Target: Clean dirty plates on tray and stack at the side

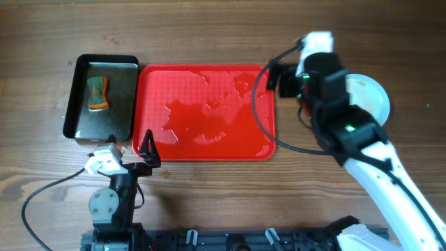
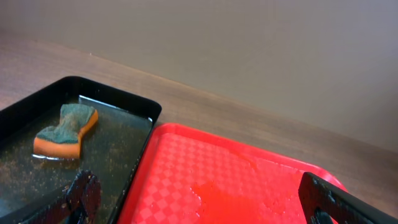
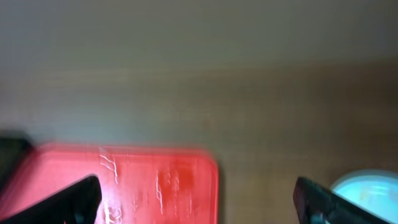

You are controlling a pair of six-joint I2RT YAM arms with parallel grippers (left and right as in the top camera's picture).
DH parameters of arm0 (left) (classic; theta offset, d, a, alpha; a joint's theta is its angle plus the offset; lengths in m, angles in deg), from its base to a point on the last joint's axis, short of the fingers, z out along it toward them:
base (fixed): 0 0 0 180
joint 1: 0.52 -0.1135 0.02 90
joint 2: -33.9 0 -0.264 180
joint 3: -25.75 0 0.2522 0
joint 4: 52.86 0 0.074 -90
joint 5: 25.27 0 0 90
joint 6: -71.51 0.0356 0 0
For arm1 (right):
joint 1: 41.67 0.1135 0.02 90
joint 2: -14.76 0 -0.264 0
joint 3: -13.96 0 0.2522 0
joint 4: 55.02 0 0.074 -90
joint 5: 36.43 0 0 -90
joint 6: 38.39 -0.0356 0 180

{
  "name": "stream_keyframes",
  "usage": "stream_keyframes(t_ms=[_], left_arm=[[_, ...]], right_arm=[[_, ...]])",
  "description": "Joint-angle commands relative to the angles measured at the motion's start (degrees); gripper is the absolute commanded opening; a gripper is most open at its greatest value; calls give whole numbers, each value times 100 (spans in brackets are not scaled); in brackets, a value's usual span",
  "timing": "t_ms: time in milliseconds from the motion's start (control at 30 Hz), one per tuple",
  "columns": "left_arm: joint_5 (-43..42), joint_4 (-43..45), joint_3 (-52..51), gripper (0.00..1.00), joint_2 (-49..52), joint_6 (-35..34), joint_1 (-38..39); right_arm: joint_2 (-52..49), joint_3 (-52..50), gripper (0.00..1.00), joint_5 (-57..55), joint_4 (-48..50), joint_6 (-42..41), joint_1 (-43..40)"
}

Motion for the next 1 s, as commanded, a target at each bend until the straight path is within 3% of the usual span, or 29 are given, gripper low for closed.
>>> stream_keyframes(t_ms=[0,600,800,967], left_arm=[[55,4,-50,100,-52,76,26],[55,4,-50,100,-52,76,26],[55,4,-48,100,-52,76,26],[55,4,-48,100,-52,76,26]], right_arm=[[697,120,100,-122,402,50,-404],[4148,-472,100,236,173,63,-1705],[5427,-1469,100,557,713,55,-2059],[6585,-2988,100,1123,1668,48,-2312]])
